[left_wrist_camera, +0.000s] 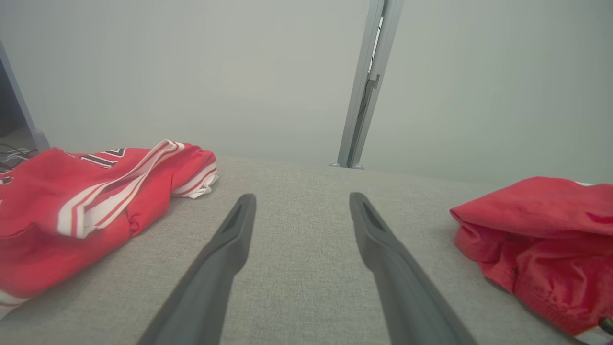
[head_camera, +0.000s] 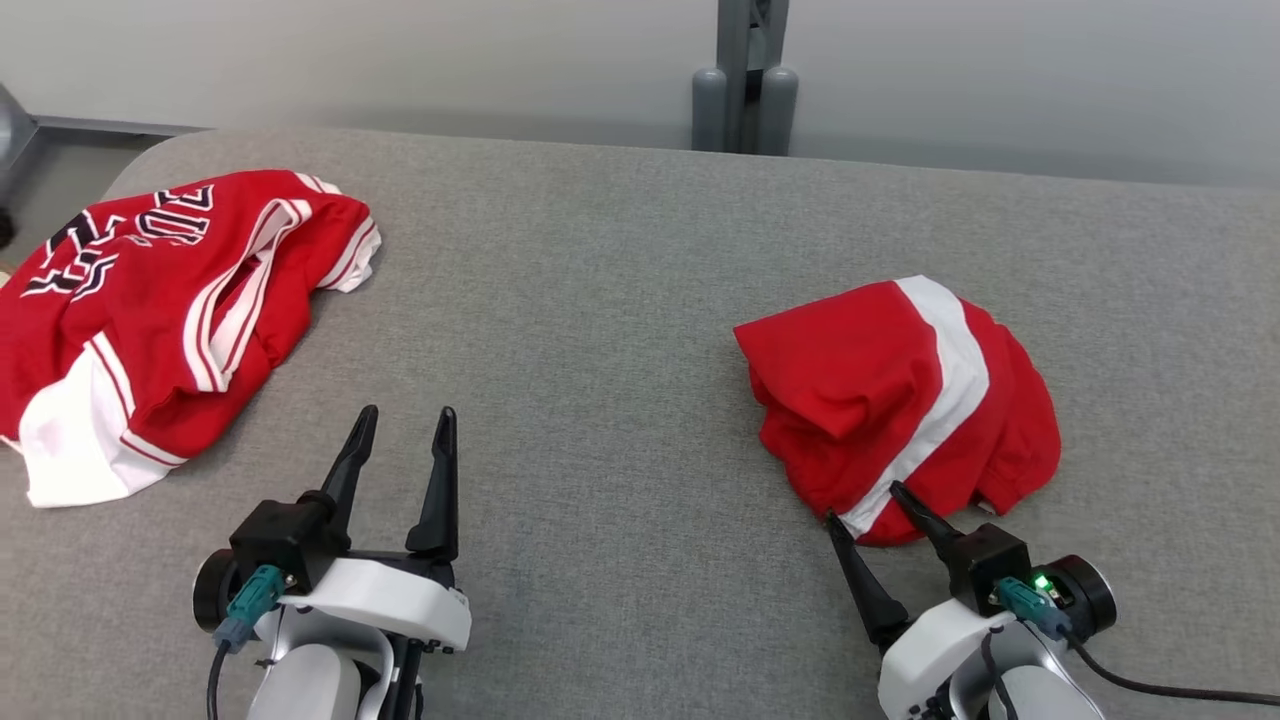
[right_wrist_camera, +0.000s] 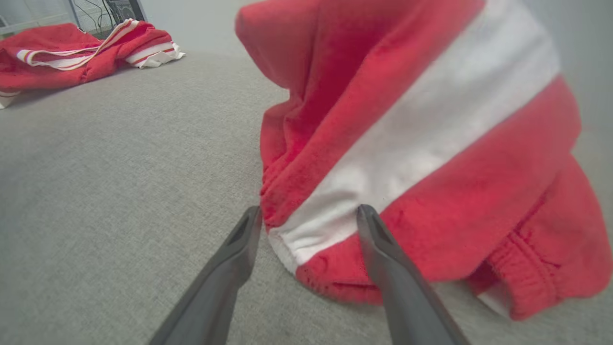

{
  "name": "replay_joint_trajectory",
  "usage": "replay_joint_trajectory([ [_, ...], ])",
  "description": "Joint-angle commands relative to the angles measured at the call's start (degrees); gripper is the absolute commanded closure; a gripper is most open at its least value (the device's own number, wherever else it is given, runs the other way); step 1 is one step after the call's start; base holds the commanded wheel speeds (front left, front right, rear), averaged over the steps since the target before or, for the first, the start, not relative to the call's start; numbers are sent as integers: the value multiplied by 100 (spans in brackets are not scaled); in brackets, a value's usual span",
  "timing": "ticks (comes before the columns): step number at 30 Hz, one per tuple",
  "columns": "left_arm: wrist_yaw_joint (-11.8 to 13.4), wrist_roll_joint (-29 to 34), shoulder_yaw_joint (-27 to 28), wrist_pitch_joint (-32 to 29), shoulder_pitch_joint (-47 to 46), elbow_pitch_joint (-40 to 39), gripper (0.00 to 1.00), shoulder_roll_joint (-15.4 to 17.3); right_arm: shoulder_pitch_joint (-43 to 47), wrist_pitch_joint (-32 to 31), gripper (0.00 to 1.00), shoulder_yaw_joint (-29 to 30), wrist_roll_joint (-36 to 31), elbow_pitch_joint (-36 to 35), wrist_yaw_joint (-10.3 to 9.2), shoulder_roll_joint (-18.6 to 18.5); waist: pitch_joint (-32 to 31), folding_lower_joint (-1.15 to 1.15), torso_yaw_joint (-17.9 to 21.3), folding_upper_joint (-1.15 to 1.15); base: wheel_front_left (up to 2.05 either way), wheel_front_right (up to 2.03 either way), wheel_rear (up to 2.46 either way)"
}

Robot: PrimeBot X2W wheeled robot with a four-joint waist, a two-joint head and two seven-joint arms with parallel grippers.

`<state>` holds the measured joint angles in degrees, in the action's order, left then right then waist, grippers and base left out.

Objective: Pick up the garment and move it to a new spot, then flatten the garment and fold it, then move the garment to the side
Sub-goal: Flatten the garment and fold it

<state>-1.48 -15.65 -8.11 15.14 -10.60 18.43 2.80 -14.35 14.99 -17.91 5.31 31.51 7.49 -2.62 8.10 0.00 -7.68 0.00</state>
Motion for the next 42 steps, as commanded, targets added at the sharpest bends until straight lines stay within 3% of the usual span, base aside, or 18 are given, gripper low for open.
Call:
replay_joint_trajectory([
  [1, 22, -35, -16, 5, -57, -2, 0, 19, -81, 26, 0, 16, -101, 122, 1, -50, 56, 0, -127, 0, 0, 0, 0],
  [10, 95, -179, -144, 5, -74, -9, 0, 17, -362, 24, 0, 277, -489, 974, 1, -52, 120, 0, -490, 0, 0, 0, 0],
  [11, 100, -189, -148, 5, -70, -8, 0, 18, -387, 21, 61, 298, -486, 1001, 1, -52, 121, 0, -507, 0, 0, 0, 0],
  [12, 104, -195, -152, 5, -67, -7, 0, 18, -408, 17, 100, 316, -476, 1038, 1, -51, 122, 0, -522, 0, 0, 0, 0],
  [18, 117, -203, -166, 5, -54, 28, 0, 19, -424, 19, 100, 87, -16, 569, 1, -44, 53, 0, -539, 0, 0, 0, 0],
  [30, 125, -347, -210, 5, 162, 132, 0, 19, -1315, 18, 100, -1519, 1352, -1399, 1, -63, -431, 0, -414, 0, 0, 0, 0],
  [37, 160, -391, -144, 5, 235, 91, 0, 17, -1657, 17, 100, -814, 1962, -2395, 1, -245, -562, 0, -397, 0, 0, 0, 0],
  [42, 148, -424, -199, 6, 253, 79, 0, 19, -1345, 15, 100, -132, 2076, -1652, 1, -716, -497, 0, -345, 0, 0, 0, 0],
])
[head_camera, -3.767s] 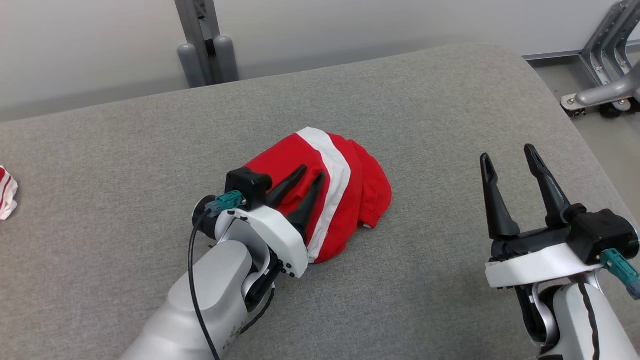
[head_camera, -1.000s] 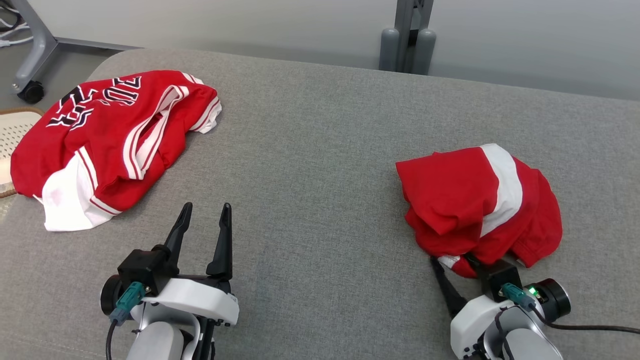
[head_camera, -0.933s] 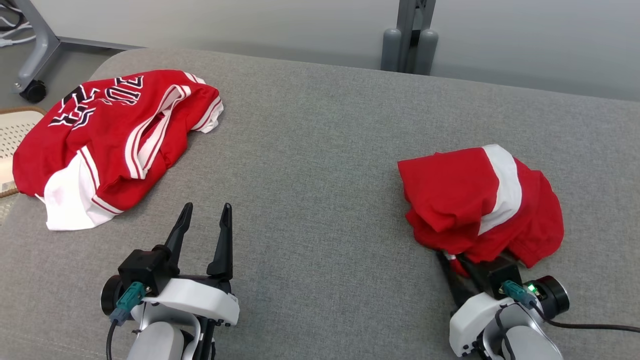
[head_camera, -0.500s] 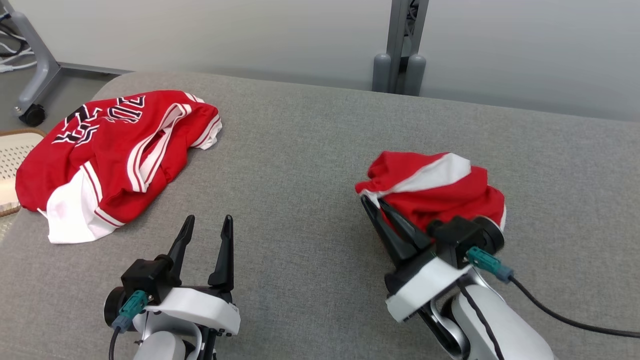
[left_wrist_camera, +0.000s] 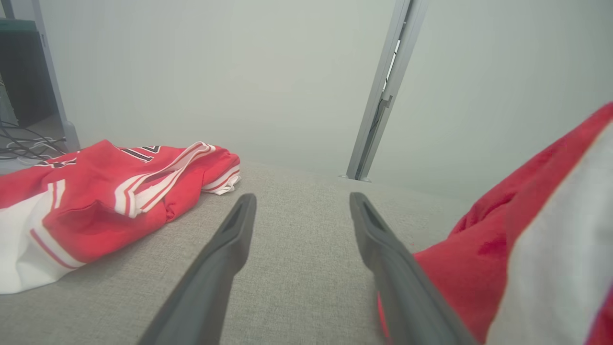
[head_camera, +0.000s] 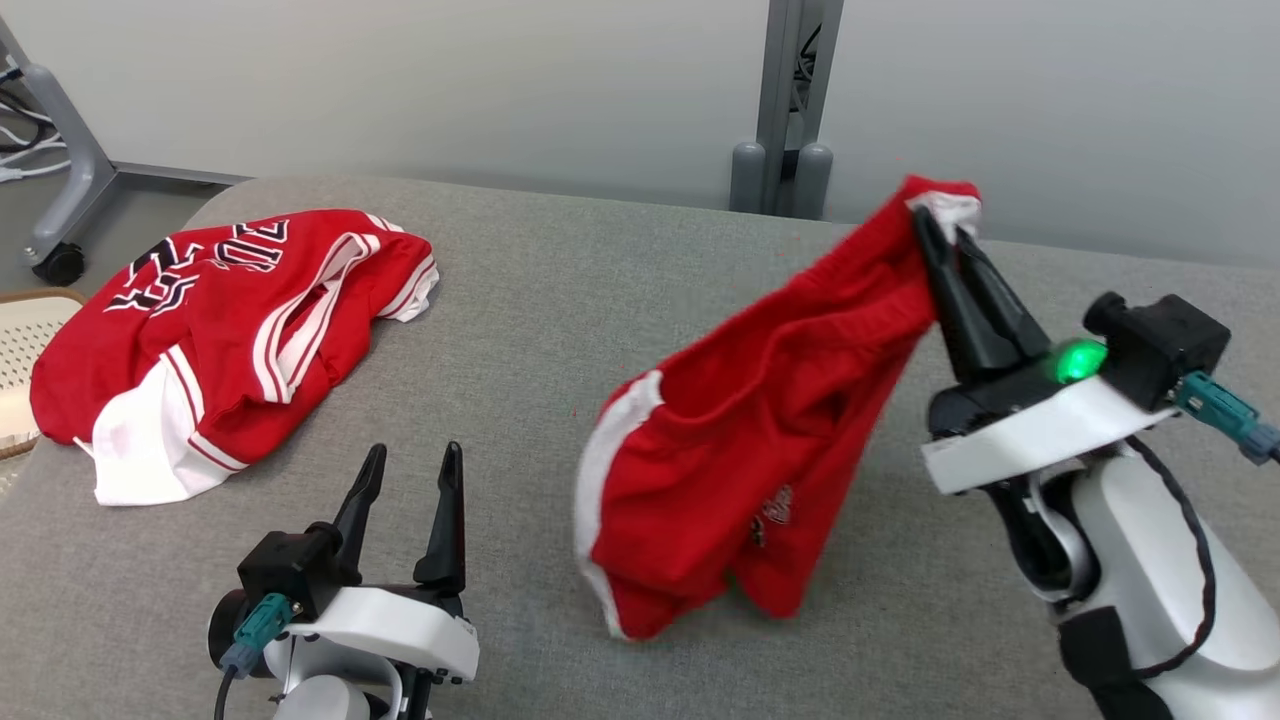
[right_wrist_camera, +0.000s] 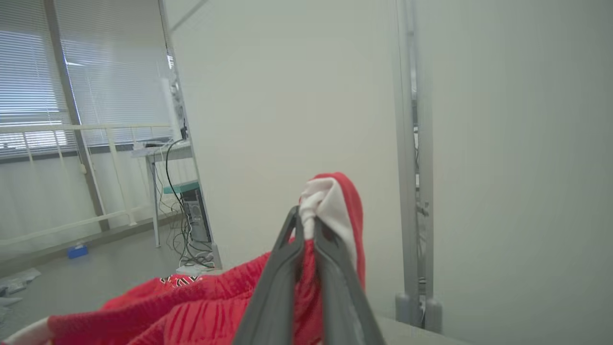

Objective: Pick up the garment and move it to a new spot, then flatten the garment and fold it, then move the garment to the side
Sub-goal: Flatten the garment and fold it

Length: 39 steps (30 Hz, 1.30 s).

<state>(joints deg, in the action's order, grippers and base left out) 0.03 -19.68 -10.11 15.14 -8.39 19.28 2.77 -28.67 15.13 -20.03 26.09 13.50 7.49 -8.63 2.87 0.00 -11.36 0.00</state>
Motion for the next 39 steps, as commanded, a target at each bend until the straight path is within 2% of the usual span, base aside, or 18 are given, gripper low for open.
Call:
replay_joint_trajectory([
  [1, -3, -24, -9, 5, 23, -5, 0, 20, 120, 1, 100, 176, -33, 381, 1, -239, 48, 0, 38, 0, 0, 0, 0],
  [2, -3, -24, -9, 5, 23, -5, 0, 20, 120, 1, 100, 176, -33, 381, 1, -239, 48, 0, 38, 0, 0, 0, 0],
  [8, -20, 5, -11, 5, -100, 1, 0, 19, 173, 3, 100, 917, 258, 2090, 2, -699, 218, 0, 135, 0, 0, 0, 0],
  [10, -27, 23, -3, 5, -144, 9, 0, 23, 89, 5, 100, 1191, 607, 2612, 2, -679, 279, 0, 163, 0, 0, 0, 0],
  [12, -33, 35, -13, 5, -165, 32, 0, 24, 34, 4, 100, 1375, 693, 3154, 2, -859, 323, 0, 182, 0, 0, 0, 0],
  [13, -40, 44, -21, 5, -167, 50, 0, 18, -2, 5, 60, 1376, 563, 3393, 0, -980, 338, 0, 188, 0, 0, 0, 0],
  [14, -50, 46, -30, 5, -169, 64, 0, 17, -53, 5, 0, 1419, 512, 3613, 0, -1012, 351, 0, 196, 0, 0, 0, 0],
  [19, -40, 38, -27, 5, -218, 92, 0, 19, -242, 3, 0, 1832, 68, 4489, 1, -1150, 374, 0, 246, 0, 0, 0, 0],
  [21, -38, 39, -30, 5, -210, 111, 0, 22, -259, 2, 0, 2013, -35, 4713, 1, -1067, 344, 0, 277, 0, 0, 0, 0],
  [25, -46, 38, -55, 5, -150, 148, 0, 20, -314, 4, 0, 2357, -333, 4665, 1, -1100, 217, 0, 352, 0, 0, 0, 0],
  [28, -50, 34, -57, 5, -84, 165, 0, 22, -186, 4, 0, 2660, -548, 4146, 1, -927, 92, 0, 408, 0, 0, 0, 0],
  [31, -56, 31, -58, 5, -6, 163, 0, 20, 66, 2, 0, 2829, -709, 3332, 1, -717, -51, 0, 447, 0, 0, 0, 0],
  [36, 5, -115, 23, 5, 90, 61, 0, 16, 671, -1, 0, 2545, -955, 1644, 1, -314, -182, 0, 551, 0, 0, 0, 0],
  [39, 39, -159, 12, 5, 69, -4, 0, 22, 1047, -1, 0, 2351, -1012, 866, 1, -109, -172, 0, 604, 0, 0, 0, 0],
])
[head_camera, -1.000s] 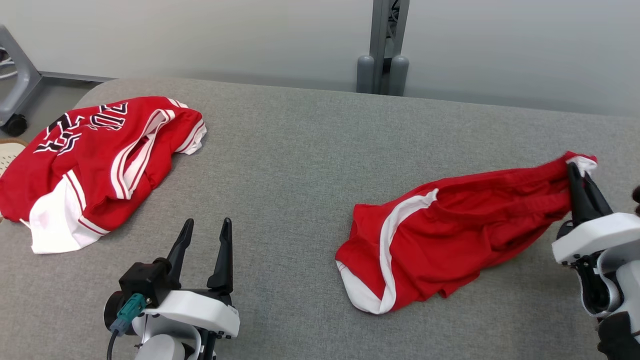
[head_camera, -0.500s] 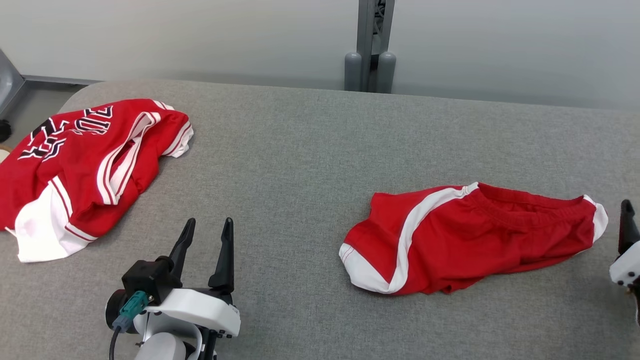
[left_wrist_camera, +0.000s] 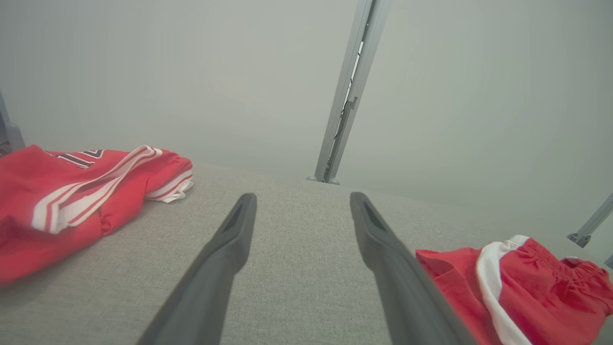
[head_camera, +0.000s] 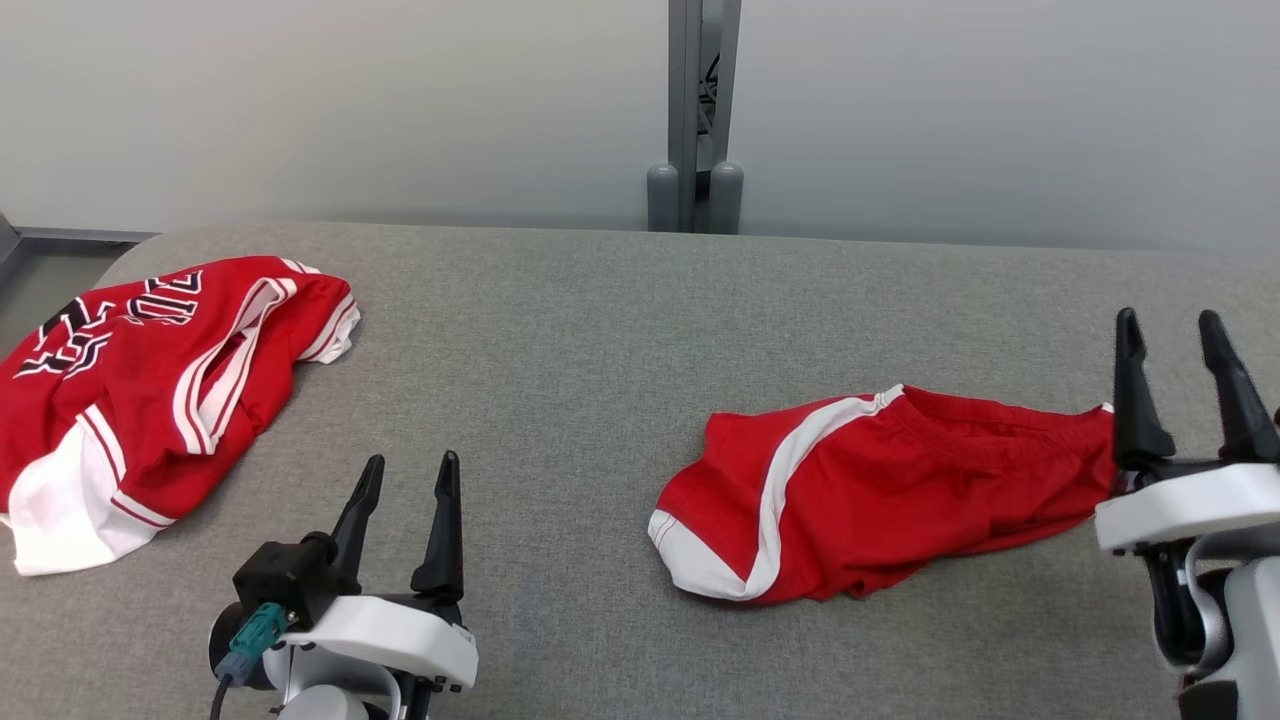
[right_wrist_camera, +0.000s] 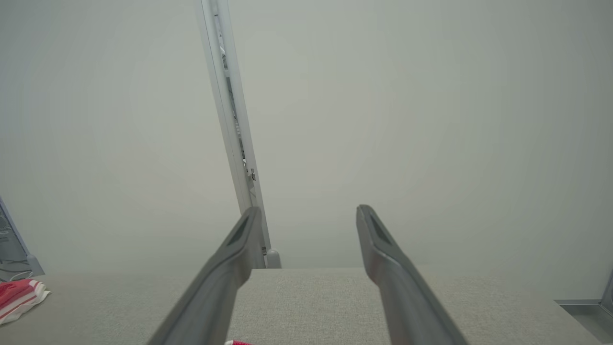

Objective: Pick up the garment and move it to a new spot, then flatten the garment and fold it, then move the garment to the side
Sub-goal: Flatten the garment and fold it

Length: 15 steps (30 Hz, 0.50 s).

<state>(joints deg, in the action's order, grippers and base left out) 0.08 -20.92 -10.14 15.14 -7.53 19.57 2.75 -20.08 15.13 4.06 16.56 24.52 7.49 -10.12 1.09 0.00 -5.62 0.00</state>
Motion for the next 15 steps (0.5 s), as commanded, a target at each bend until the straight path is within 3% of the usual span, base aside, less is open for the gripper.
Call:
replay_joint_trajectory([
  [1, 40, -48, 4, 5, -20, -43, 0, 26, 313, -1, 0, -128, -63, -429, 1, 98, 10, 0, 44, 0, 0, 0, 0],
  [6, 47, -253, -74, 5, 22, -75, 0, 24, 916, -1, 0, -368, -93, -1011, 1, 284, 25, 0, 71, 0, 0, 0, 0],
  [15, 95, -291, -118, 5, -79, -103, 0, 26, 1026, 0, 0, -630, 67, -1046, 1, 305, 194, 0, -4, 0, 0, 0, 0],
])
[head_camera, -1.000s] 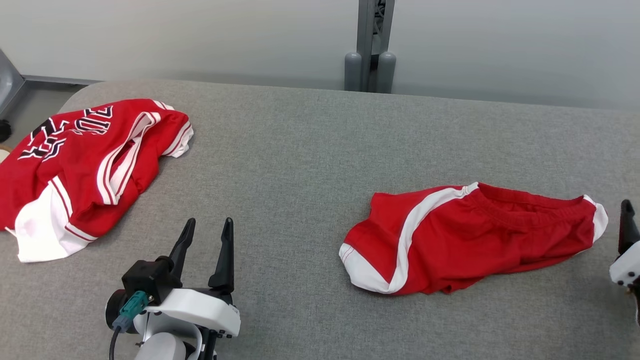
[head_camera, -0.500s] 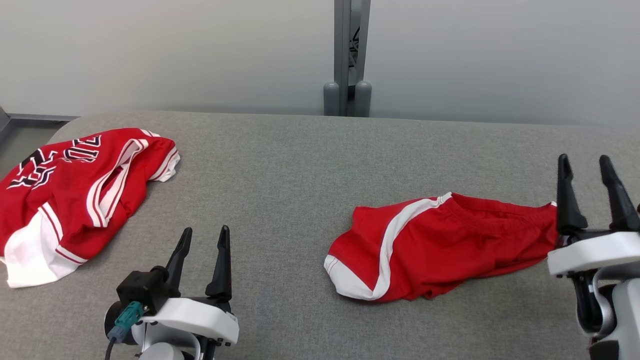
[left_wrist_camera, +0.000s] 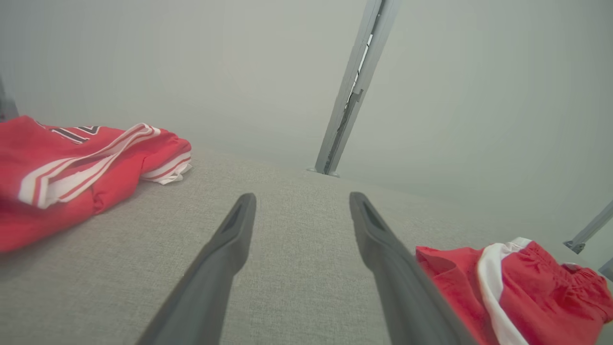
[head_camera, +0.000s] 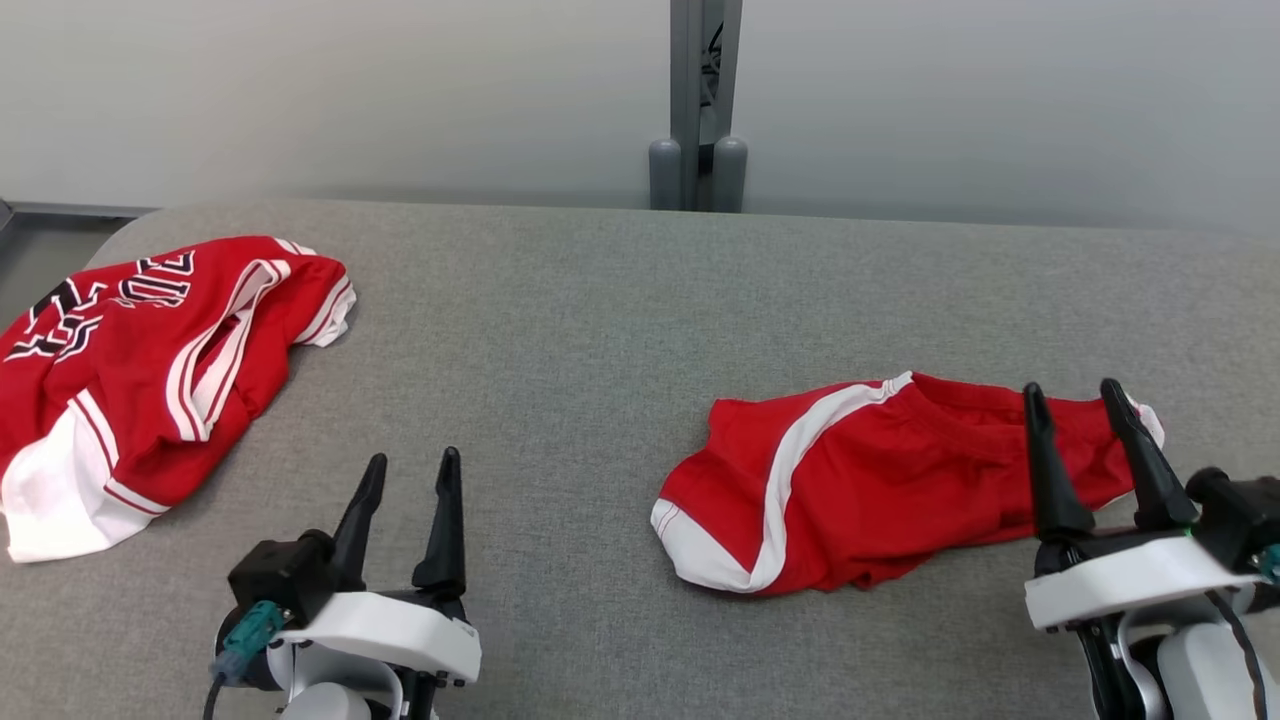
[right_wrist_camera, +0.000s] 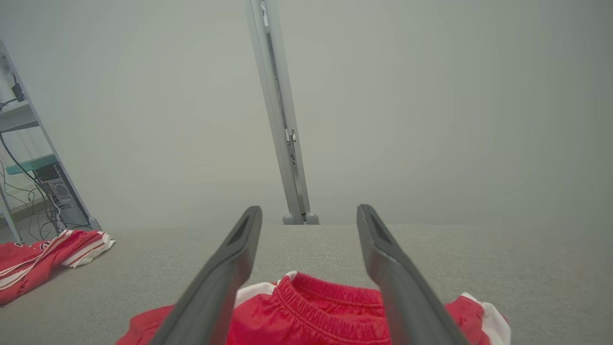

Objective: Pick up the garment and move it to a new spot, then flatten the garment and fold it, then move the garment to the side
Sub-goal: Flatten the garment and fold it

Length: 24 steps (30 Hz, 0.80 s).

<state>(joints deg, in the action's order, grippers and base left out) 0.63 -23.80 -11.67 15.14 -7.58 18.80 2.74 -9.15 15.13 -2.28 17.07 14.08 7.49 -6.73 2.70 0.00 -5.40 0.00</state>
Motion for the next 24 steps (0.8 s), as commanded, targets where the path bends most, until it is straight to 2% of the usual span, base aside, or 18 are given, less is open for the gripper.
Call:
replay_joint_trajectory([
  [1, 50, -79, 62, 5, -91, -33, 0, 27, -131, 0, 0, -50, 61, 18, 1, -48, 70, 0, -44, 0, 0, 0, 0],
  [3, 35, -178, 58, 5, -138, -31, 0, 24, -247, -1, 0, -218, 172, 187, 1, -96, 148, 0, -94, 0, 0, 0, 0],
  [5, 3, -214, -10, 5, -173, -1, 0, 25, -575, -75, 0, -663, 423, 820, 1, -301, 230, 0, -187, 0, 0, 0, 0],
  [6, 3, -214, -10, 5, -173, -1, 0, 25, -575, -75, 0, -663, 423, 820, 1, -301, 230, 0, -187, 0, 0, 0, 0],
  [9, 5, -290, -161, 5, -294, 26, 0, 25, -1104, -445, 0, -1063, 951, 1543, 2, -543, 332, 0, -346, 0, 0, 0, 0],
  [12, 14, -316, -237, 5, -297, 50, 0, 24, -1491, -636, 0, -1311, 1285, 1918, 2, -701, 394, 0, -431, 0, 0, 0, 0],
  [20, 13, -317, -365, 5, -375, 69, 0, 22, -2151, -1263, 0, -1854, 2028, 2670, 1, -1036, 515, 0, -658, 0, 0, 0, 0],
  [24, 28, -327, -376, 5, -385, 75, 0, 26, -2300, -1451, 0, -2127, 2412, 2766, 2, -1108, 543, 0, -721, 0, 0, 0, 0],
])
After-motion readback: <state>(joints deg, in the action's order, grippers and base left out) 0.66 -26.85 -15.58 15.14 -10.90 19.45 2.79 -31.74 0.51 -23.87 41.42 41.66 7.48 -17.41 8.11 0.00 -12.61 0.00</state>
